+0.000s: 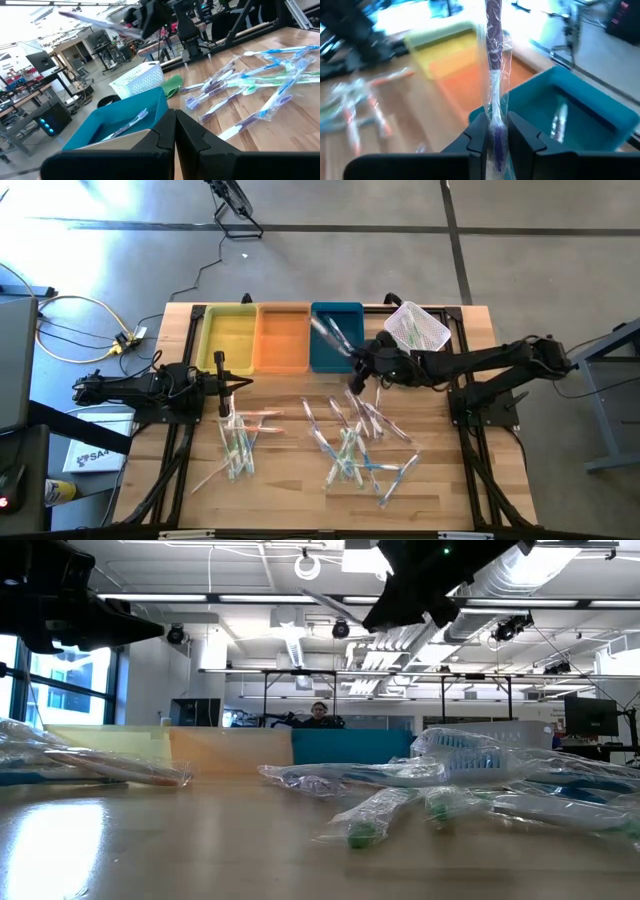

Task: Pick & Place Toothbrushes
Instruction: Put the purple toothbrush into the blue bin

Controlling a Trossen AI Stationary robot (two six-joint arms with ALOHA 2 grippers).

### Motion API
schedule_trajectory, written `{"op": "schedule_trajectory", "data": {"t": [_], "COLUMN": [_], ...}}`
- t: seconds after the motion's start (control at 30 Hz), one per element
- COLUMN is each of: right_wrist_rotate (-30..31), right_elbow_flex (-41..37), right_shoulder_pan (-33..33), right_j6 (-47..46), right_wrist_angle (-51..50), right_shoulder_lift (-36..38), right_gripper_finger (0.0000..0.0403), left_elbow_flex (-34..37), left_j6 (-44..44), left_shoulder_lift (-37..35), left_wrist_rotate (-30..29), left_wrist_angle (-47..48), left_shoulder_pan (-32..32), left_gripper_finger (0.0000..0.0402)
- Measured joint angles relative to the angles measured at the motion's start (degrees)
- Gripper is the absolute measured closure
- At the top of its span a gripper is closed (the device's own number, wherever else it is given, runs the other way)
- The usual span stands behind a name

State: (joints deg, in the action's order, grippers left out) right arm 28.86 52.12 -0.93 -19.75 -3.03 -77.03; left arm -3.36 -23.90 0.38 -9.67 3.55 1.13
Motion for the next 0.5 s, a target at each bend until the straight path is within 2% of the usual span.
{"op": "schedule_trajectory", "data": {"t": [0.13,0.27,0.5], "right_wrist_rotate": [2.6,2.8,2.4], "right_elbow_flex": [0.0,0.0,0.0], "right_shoulder_pan": [-2.1,-4.2,-6.4], "right_j6": [-5.1,-9.6,-13.5], "right_wrist_angle": [-0.1,0.2,4.6], "right_shoulder_lift": [-0.2,-1.4,-7.3], "right_gripper_finger": [0.0359,0.0359,0.0358], "left_elbow_flex": [0.0,0.0,0.0], "left_j6": [0.0,0.0,0.0], "left_shoulder_lift": [0.0,0.0,0.0], "left_wrist_rotate": [0.0,0.0,0.0], "left_wrist_angle": [0.0,0.0,0.0], "left_shoulder_pan": [0.0,0.0,0.0], "left_gripper_finger": [0.0402,0.0402,0.0402]}}
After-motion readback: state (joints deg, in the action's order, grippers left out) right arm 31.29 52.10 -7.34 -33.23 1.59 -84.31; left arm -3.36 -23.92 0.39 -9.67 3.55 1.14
